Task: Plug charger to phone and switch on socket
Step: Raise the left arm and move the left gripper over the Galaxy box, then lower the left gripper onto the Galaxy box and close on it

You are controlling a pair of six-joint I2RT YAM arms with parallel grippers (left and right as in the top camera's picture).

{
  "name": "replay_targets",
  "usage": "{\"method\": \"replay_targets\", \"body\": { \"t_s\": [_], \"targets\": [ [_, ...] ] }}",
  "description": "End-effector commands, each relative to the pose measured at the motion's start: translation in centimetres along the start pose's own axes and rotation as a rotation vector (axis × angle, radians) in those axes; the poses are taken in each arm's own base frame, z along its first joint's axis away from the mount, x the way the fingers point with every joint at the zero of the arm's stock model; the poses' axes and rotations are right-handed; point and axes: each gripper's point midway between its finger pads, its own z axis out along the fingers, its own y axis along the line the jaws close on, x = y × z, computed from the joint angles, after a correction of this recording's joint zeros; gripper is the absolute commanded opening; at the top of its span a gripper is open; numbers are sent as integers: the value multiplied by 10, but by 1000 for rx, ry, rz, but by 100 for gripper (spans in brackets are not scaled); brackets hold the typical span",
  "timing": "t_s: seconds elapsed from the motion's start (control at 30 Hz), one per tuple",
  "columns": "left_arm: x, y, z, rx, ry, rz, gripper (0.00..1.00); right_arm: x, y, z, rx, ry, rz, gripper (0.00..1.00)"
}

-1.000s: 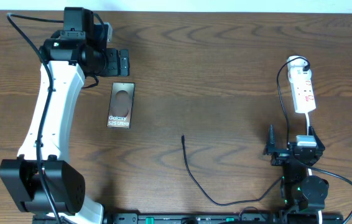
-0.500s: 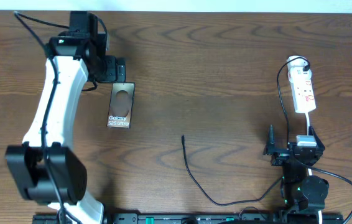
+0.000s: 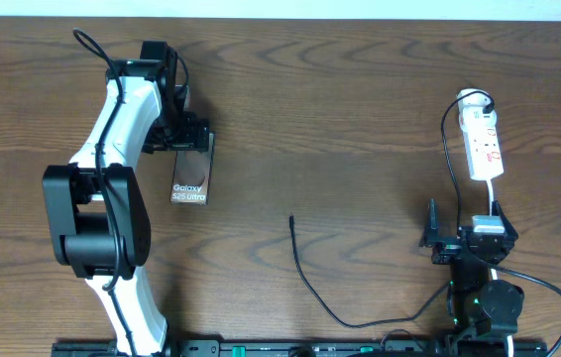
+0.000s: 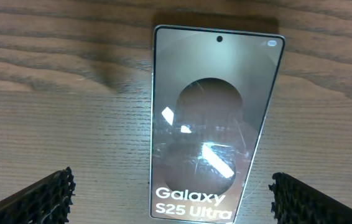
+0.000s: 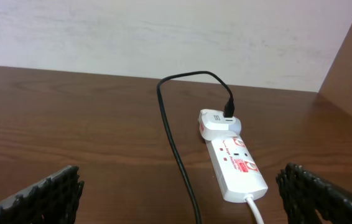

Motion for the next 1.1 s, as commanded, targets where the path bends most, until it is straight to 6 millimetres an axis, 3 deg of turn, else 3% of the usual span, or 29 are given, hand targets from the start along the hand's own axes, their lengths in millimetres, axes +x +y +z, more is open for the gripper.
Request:
{"method": "replay_targets", "body": {
  "t_s": [0.0, 0.57, 1.07],
  "targets": [
    [-3, -4, -4, 32, -9, 22, 99, 1, -1, 0, 5, 0, -13, 99],
    [13, -6, 3, 31, 50, 55, 99, 1, -1, 0, 5, 0, -13, 99],
    [30, -14, 23, 30, 93, 77, 99, 1, -1, 0, 5, 0, -13, 99]
  ]
}}
